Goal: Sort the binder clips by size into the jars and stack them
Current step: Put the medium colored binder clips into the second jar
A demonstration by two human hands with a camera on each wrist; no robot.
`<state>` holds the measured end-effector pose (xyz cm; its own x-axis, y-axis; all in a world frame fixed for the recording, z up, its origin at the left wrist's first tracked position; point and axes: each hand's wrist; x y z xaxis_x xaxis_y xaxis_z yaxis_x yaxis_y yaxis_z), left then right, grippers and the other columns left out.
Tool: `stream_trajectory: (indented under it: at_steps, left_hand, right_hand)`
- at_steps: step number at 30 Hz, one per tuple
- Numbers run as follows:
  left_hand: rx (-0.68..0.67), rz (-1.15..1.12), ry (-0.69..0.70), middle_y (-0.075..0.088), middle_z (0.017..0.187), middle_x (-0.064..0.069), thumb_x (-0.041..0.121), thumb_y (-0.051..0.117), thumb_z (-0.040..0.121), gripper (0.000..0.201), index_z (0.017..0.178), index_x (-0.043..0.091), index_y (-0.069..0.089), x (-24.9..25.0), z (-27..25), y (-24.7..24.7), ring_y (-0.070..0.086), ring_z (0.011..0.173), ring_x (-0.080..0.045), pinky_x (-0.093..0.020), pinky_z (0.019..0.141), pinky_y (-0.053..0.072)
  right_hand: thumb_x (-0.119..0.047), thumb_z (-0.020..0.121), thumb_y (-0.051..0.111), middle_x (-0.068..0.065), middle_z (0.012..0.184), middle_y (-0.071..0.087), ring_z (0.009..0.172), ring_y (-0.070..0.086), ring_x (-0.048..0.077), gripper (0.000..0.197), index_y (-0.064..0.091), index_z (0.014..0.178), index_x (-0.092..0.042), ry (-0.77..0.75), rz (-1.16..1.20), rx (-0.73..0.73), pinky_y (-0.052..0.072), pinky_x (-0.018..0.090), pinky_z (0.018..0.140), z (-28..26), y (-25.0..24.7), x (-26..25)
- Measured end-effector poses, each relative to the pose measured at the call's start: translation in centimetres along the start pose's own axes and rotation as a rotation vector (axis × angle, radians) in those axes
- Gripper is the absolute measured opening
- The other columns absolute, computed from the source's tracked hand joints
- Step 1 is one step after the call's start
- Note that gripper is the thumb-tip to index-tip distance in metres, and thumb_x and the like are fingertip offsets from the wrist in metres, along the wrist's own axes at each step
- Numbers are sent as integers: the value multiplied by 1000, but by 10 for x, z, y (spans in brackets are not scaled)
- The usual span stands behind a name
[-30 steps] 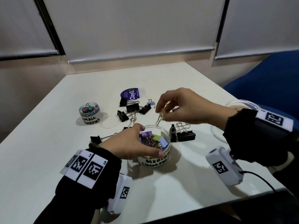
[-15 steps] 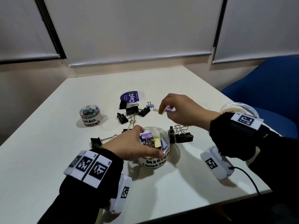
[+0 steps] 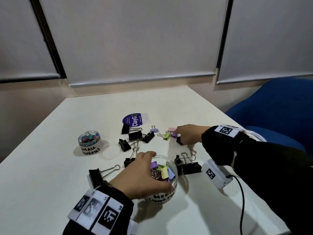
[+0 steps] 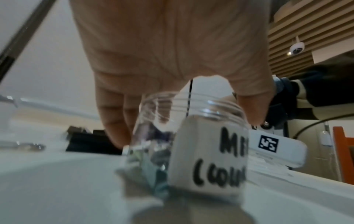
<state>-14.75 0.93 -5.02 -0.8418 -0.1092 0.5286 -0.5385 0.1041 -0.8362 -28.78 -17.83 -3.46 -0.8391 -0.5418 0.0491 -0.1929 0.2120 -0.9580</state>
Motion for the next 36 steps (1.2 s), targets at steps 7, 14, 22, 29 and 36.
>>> stream_trajectory:
  at_steps: [7,14,22,29,36]
  left_hand:
    - [68,69,70,29,149,7,59,69,67,102,150,26,20,-1,22,-1,31,134,-11,-32,111,33]
    - [92,67,44,28,149,5,63,51,58,106,150,25,18,3,29,5,29,135,-15,-37,111,32]
    - [80,-26,-7,29,150,-1,48,73,72,99,151,21,21,6,28,2,33,136,-19,-37,111,34]
    - [107,-63,-34,28,150,0,44,76,72,97,151,21,23,5,24,5,33,136,-17,-33,110,35]
    - [125,-137,-92,40,143,1,54,83,60,109,146,18,26,7,21,4,45,124,-14,-31,103,41]
  right_hand:
    - [-6,91,44,8,140,50,127,46,26,48,47,138,-13,-57,72,100,39,31,100,17,-12,-3]
    - [-1,78,62,5,127,61,116,55,24,60,54,135,-16,-155,-64,-2,49,33,92,28,-7,-19]
    - [-3,67,68,5,84,68,78,64,21,26,67,87,-19,-212,24,100,56,35,66,19,-1,-21]
    - [-20,79,64,-2,76,62,76,57,20,33,59,111,-27,-239,92,138,53,36,72,14,3,-19]
    - [-18,84,62,-2,80,56,77,51,19,43,51,125,-24,-272,318,313,37,28,66,-22,-21,-21]
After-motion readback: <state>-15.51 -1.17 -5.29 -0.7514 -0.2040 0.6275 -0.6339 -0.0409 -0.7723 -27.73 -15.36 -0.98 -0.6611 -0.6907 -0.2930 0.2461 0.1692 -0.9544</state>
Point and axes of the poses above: each hand's wrist, its own z-axis towards the middle knuckle, its own y-axis out of the palm, x = y × z
